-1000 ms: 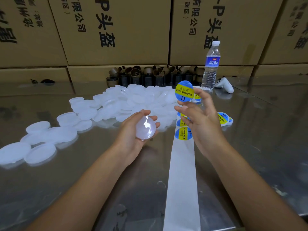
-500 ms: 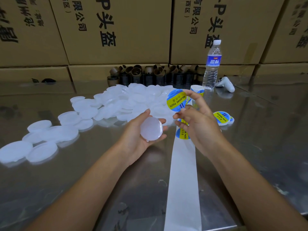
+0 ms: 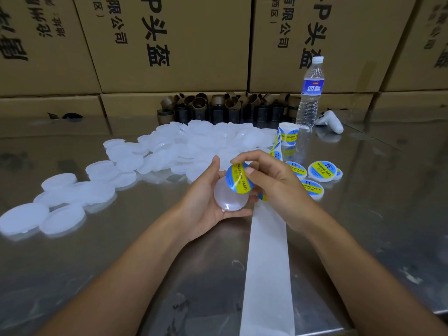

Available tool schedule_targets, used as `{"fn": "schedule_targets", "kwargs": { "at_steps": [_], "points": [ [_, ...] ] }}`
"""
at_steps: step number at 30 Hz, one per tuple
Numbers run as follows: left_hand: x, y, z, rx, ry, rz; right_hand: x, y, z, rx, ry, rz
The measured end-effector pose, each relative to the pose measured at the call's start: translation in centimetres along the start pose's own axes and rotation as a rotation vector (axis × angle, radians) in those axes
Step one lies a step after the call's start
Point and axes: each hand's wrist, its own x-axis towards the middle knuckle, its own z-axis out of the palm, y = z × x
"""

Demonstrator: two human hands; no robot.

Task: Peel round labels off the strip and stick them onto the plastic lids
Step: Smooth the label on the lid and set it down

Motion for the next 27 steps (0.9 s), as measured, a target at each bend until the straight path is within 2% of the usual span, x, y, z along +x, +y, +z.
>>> {"fn": "schedule_targets", "kwargs": {
  "at_steps": [6,14,27],
  "points": [
    [0.02,-0.13,0.01,0.063,-0.032,-0.026,-0.08,0.36,0.46,-0.212,-0.019,-0.02],
    [-0.04,0.01,0.27,0.035,-0.057,-0.025,-0.52,0.62,0.51,-0.48,-0.046,-0.062],
    [-0.12,0.14,0.44,0.018,-0.038,-0.028,-0.42,0.89,0.46,-0.547,-0.06,-0.097]
  ]
}}
